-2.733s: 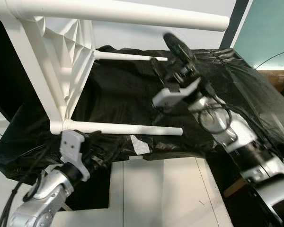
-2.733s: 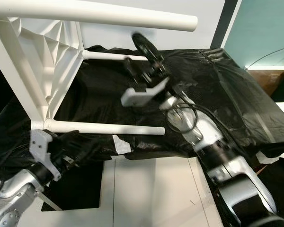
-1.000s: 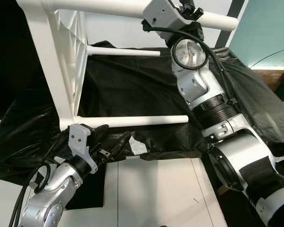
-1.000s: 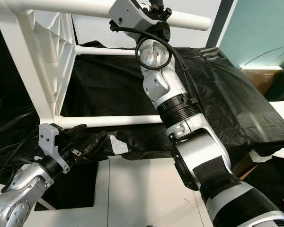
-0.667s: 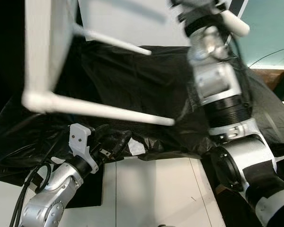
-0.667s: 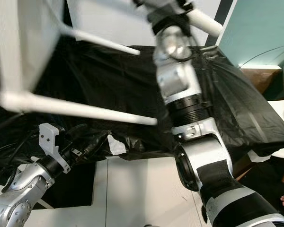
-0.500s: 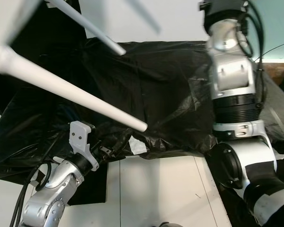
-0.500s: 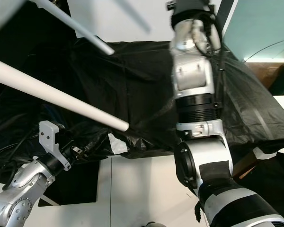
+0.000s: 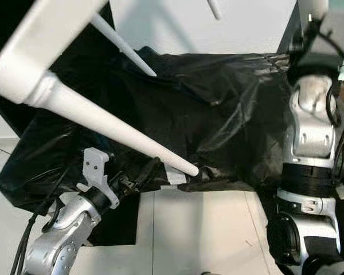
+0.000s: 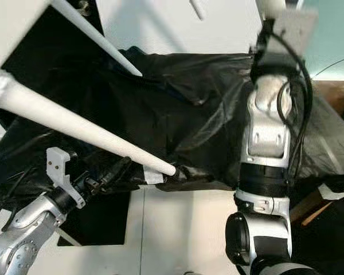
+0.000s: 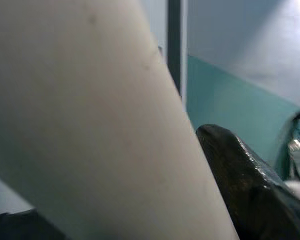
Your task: Building children table
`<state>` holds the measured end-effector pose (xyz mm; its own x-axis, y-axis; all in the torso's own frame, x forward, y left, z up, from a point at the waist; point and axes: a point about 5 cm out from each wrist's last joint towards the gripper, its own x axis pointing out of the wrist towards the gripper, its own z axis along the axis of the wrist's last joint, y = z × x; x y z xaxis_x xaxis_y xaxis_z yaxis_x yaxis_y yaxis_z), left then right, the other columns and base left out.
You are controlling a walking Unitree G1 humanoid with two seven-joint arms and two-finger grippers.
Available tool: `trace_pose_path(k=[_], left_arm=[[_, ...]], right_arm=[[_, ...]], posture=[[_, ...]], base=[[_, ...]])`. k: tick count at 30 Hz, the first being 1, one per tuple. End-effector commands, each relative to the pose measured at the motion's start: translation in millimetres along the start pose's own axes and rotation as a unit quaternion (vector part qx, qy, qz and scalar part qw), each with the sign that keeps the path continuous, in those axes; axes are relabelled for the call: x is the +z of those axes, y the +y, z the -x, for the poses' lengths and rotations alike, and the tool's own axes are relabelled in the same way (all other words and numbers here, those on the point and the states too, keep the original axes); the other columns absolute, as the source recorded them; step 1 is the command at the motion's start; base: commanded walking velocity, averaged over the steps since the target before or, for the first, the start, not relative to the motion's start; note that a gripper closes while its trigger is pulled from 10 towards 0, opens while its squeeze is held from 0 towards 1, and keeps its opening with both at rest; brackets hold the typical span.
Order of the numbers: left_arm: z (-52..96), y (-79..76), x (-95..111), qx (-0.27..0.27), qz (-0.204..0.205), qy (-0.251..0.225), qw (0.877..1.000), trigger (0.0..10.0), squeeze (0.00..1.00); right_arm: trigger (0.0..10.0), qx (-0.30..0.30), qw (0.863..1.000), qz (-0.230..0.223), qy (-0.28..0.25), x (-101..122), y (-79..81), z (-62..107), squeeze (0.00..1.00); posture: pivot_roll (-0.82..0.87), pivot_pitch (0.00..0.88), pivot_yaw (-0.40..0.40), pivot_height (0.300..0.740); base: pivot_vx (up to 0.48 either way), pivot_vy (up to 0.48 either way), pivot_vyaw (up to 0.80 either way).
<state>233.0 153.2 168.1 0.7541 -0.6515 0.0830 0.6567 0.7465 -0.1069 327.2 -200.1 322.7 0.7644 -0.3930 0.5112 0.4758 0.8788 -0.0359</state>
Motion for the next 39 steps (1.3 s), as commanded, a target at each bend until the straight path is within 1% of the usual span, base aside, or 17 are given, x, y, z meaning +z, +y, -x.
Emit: trace_pose_path(k=[1, 2, 4, 6, 7, 11, 12, 15, 17, 18, 20, 26, 32, 35, 36, 37, 39], left_arm=[[3.0, -3.3, 1.5, -0.037, -0.005, 0.007, 0.999, 10.0, 0.00], [3.9, -1.8, 7.3, -0.032, -0.013, 0.005, 0.999, 10.0, 0.00], [3.9, -1.8, 7.3, -0.032, -0.013, 0.005, 0.999, 10.0, 0.00], [-1.9, -3.4, 23.1, -0.022, -0.025, -0.005, 0.999, 10.0, 0.00], [-6.3, -5.0, 29.9, -0.018, -0.025, -0.010, 0.999, 10.0, 0.00], [-15.4, -7.7, 40.6, -0.003, -0.031, -0.021, 0.999, 10.0, 0.00], [-18.3, -9.5, 44.6, 0.003, -0.037, -0.031, 0.999, 10.0, 0.00], [-20.1, -10.6, 46.5, 0.009, -0.039, -0.032, 0.999, 10.0, 0.00], [-21.9, -12.3, 48.3, 0.017, -0.040, -0.034, 0.998, 10.0, 0.00], [-23.3, -16.3, 49.2, 0.025, -0.044, -0.028, 0.998, 10.0, 0.00], [-21.3, -20.3, 49.1, 0.019, -0.052, -0.017, 0.998, 10.0, 0.00], [-17.6, -21.7, 47.7, 0.013, -0.055, -0.004, 0.998, 10.0, 0.00], [-12.8, -16.0, 44.0, 0.041, -0.058, 0.020, 0.997, 10.0, 0.00], [-12.4, -16.1, 43.9, 0.043, -0.060, 0.021, 0.997, 10.0, 0.00], [-12.0, -16.1, 43.0, 0.049, -0.061, 0.026, 0.997, 10.0, 0.00], [-11.4, -16.5, 42.8, 0.050, -0.060, 0.027, 0.997, 10.0, 0.00], [-10.7, -16.3, 42.4, 0.058, -0.061, 0.032, 0.996, 10.0, 0.00]], right_arm=[[10.0, -0.061, 0.997, -0.031, 0.045, -21.2, -23.9, 4.5, 0.00], [10.0, -0.092, 0.992, -0.040, 0.076, -45.2, -43.1, 13.6, 0.00], [10.0, -0.092, 0.992, -0.040, 0.076, -45.2, -43.1, 13.6, 0.00], [10.0, -0.125, 0.985, -0.052, 0.106, -71.7, -67.8, 25.7, 0.00], [10.0, -0.131, 0.984, -0.055, 0.106, -77.1, -73.6, 28.7, 0.00], [10.0, -0.125, 0.982, -0.086, 0.109, -85.5, -77.7, 30.9, 0.00], [10.0, -0.127, 0.983, -0.075, 0.108, -89.2, -81.9, 31.1, 0.00], [10.0, -0.129, 0.983, -0.079, 0.108, -92.1, -84.9, 30.6, 0.00], [10.0, -0.135, 0.983, -0.066, 0.105, -93.4, -88.9, 28.6, 0.00], [10.0, -0.144, 0.984, -0.052, 0.095, -93.2, -95.1, 22.2, 0.00], [10.0, -0.151, 0.983, -0.056, 0.091, -93.6, -99.4, 16.6, 0.00], [10.0, -0.152, 0.983, -0.061, 0.084, -94.7, -102.2, 11.0, 0.00], [10.0, -0.138, 0.986, -0.052, 0.079, -97.8, -103.8, -0.6, 0.00], [10.0, -0.135, 0.986, -0.052, 0.081, -99.0, -104.6, -1.4, 0.00], [10.0, -0.134, 0.986, -0.053, 0.082, -101.0, -106.6, -2.2, 0.64], [10.0, -0.131, 0.987, -0.050, 0.084, -103.4, -109.2, -2.8, 0.80], [10.0, -0.133, 0.986, -0.051, 0.089, -107.3, -112.9, -3.2, 0.80]], posture=[[-0.01, 0.000, 0.012, 0.740], [0.00, 0.000, 0.020, 0.740], [0.00, 0.000, 0.020, 0.740], [0.01, 0.000, 0.032, 0.740], [0.01, 0.000, 0.032, 0.740], [0.01, 0.000, 0.039, 0.740], [0.01, 0.000, 0.040, 0.740], [0.02, 0.000, 0.041, 0.740], [0.03, 0.000, 0.042, 0.740], [0.04, 0.000, 0.039, 0.740], [0.04, 0.000, 0.038, 0.740], [0.06, 0.000, 0.029, 0.740], [0.07, 0.000, 0.015, 0.740], [0.07, 0.000, 0.015, 0.740], [0.07, 0.000, 0.015, 0.740], [0.08, 0.000, 0.012, 0.740], [0.08, 0.000, 0.013, 0.740]], base=[[0.000, 0.000, 0.00], [0.000, 0.000, 0.00], [0.000, 0.000, 0.00], [0.000, 0.000, 0.00], [0.000, 0.000, 0.00], [0.000, 0.000, 0.00], [0.000, 0.000, 0.00], [0.000, 0.000, 0.00], [0.000, 0.000, 0.00], [0.000, 0.000, 0.00], [0.000, 0.000, 0.00], [0.000, 0.000, 0.00], [0.000, 0.000, 0.00], [0.000, 0.000, 0.00], [0.000, 0.000, 0.00], [0.000, 0.000, 0.00], [0.000, 0.000, 0.00]])
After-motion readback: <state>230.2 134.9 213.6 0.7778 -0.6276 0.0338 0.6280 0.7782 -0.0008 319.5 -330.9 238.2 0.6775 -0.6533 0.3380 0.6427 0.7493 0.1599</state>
